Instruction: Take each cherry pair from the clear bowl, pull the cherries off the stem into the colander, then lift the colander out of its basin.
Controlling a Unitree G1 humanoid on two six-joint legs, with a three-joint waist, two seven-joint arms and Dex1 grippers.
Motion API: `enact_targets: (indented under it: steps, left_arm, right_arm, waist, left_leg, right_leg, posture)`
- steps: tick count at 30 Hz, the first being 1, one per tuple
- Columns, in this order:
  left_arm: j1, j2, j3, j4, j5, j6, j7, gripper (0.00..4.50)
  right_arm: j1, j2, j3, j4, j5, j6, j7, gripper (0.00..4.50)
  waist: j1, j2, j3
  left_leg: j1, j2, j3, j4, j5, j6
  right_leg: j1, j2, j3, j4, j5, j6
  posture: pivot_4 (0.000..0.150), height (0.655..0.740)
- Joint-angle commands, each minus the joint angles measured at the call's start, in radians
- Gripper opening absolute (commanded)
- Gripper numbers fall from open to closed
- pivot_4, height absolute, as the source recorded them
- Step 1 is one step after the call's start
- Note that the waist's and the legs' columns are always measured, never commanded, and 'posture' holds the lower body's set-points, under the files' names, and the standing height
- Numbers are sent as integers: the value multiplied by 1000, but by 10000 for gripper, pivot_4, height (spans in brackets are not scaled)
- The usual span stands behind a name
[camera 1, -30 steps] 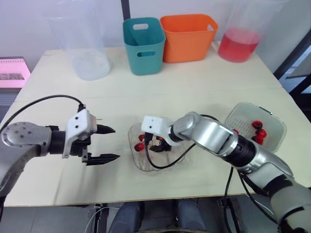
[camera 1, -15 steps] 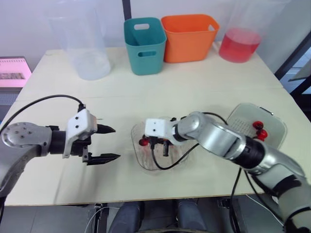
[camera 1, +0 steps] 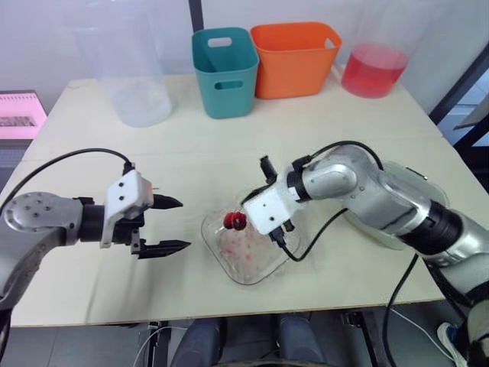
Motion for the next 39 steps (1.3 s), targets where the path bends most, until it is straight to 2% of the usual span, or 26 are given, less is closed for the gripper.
enact_targets:
  steps: [1,6,9,13,14,16,20,22,25,28,33,39]
  left_arm:
    - [-13,4,28,-24,-20,5,4,45000]
    - [-15,5,33,-31,-34,15,12,45000]
    - [-18,5,32,-30,-36,16,15,45000]
    - [-17,5,29,-28,-35,12,14,45000]
    - [-18,5,28,-28,-35,11,14,45000]
    - [-20,5,26,-24,-33,8,12,45000]
    - [-24,6,21,-17,-27,2,5,45000]
    - [-33,7,13,-13,-22,-2,0,45000]
    - [-42,6,5,-10,-17,-5,-5,45000]
    - [-48,4,-2,-10,-14,-7,-10,45000]
    - [-60,-5,-18,-12,-8,-12,-8,45000]
    - [-70,-16,-33,-16,-1,-15,-1,45000]
  right_arm:
    - [18,41,-41,65,-56,-217,-22,283]
    - [64,61,-51,162,-133,-420,-28,283]
    - [80,57,-68,206,-165,-485,-22,9552]
    - [76,44,-134,204,-182,-391,7,29524]
    - [83,36,-161,180,-171,-308,30,29524]
    - [112,39,-230,86,-118,-16,81,29524]
    - [132,35,-303,-164,55,668,223,29524]
    - [91,67,-305,-251,150,1116,220,29524]
    - [43,101,-285,-313,234,1459,163,29524]
    - [45,135,-295,-339,337,1573,106,29524]
    - [99,159,-249,-336,447,1574,-40,29524]
    - [107,243,-208,-254,503,1574,-227,29524]
  waist:
    - [0,0,0]
    - [5,0,0]
    - [2,0,0]
    - [0,0,0]
    - [1,0,0]
    - [3,0,0]
    - [7,0,0]
    - [7,0,0]
    - [5,1,0]
    - [6,1,0]
    - [7,0,0]
    - [3,0,0]
  left_leg:
    - [0,0,0,0,0,0]
    - [0,0,0,1,0,-1]
    - [0,0,0,1,1,-1]
    - [0,0,0,0,1,-1]
    - [0,0,0,0,1,-1]
    - [0,0,-1,0,1,-1]
    - [0,0,-2,1,-1,1]
    - [0,0,-2,1,-2,3]
    - [0,0,-2,1,-2,4]
    - [0,0,-2,0,-2,4]
    - [0,-1,-2,0,-2,4]
    - [0,0,-1,0,-1,2]
  right_leg:
    - [0,0,0,0,0,0]
    - [1,0,0,0,0,0]
    - [1,0,0,0,0,0]
    - [0,1,0,0,0,0]
    - [0,1,0,0,0,0]
    - [0,1,1,0,0,0]
    - [1,1,1,0,0,0]
    - [1,1,1,0,0,0]
    - [1,1,1,0,0,-1]
    - [0,0,0,0,0,-1]
    - [1,-2,0,0,0,-1]
    - [0,-1,0,0,0,-1]
  posture:
    - [1500,7400]
    - [1500,7400]
    - [1500,7400]
    - [1500,7400]
    - [1500,7400]
    - [1500,7400]
    - [1500,7400]
    - [1500,7400]
    - [1500,7400]
    - [1500,7400]
    - [1500,7400]
    - [1500,7400]
